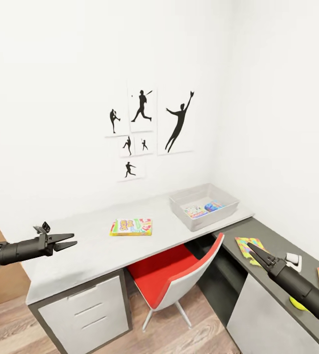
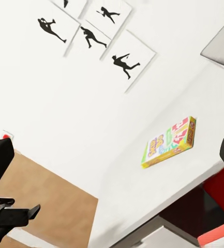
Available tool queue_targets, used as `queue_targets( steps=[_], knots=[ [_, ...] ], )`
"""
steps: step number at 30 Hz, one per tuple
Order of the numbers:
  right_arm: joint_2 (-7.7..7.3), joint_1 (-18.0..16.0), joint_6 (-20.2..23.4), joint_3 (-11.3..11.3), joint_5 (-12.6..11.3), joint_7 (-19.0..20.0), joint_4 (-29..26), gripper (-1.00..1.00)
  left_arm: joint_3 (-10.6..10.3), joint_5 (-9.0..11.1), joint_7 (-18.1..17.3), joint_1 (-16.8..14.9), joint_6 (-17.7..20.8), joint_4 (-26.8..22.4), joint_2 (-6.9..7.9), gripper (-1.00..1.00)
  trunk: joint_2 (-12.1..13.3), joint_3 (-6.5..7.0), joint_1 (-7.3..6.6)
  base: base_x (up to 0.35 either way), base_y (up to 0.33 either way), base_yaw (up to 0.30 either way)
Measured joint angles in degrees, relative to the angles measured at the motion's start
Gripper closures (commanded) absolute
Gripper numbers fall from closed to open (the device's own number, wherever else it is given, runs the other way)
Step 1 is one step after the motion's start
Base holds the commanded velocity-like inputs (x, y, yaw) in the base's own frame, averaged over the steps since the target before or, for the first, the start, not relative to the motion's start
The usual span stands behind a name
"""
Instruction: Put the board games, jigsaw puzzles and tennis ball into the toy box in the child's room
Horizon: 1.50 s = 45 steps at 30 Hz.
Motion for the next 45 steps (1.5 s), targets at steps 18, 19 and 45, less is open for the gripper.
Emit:
queue_targets(
  steps=[18, 19, 45],
  knots=[
    [0.01, 0.0, -0.09, -0.04, 0.01, -0.03, 0.07, -1.0, 0.02, -0.03, 0.0, 0.02, 0.0, 0.0, 0.04, -1.0, 0.0, 0.92, -0.01, -0.042, 0.123, -0.248],
    [0.01, 0.0, -0.09, -0.05, 0.01, -0.03, 0.07, -1.0, 0.03, -0.03, 0.0, 0.02, 0.0, 0.0, 0.04, -1.0, 0.0, 0.97, -0.01, -0.002, 0.144, -0.248],
    [0.0, -0.03, -0.15, -0.36, -0.06, -0.07, 1.78, -1.0, -0.04, -0.01, 0.0, -0.01, -0.85, 0.0, -0.03, -1.0, -0.08, 2.19, 0.01, 0.0, 0.032, -0.248]
  ],
)
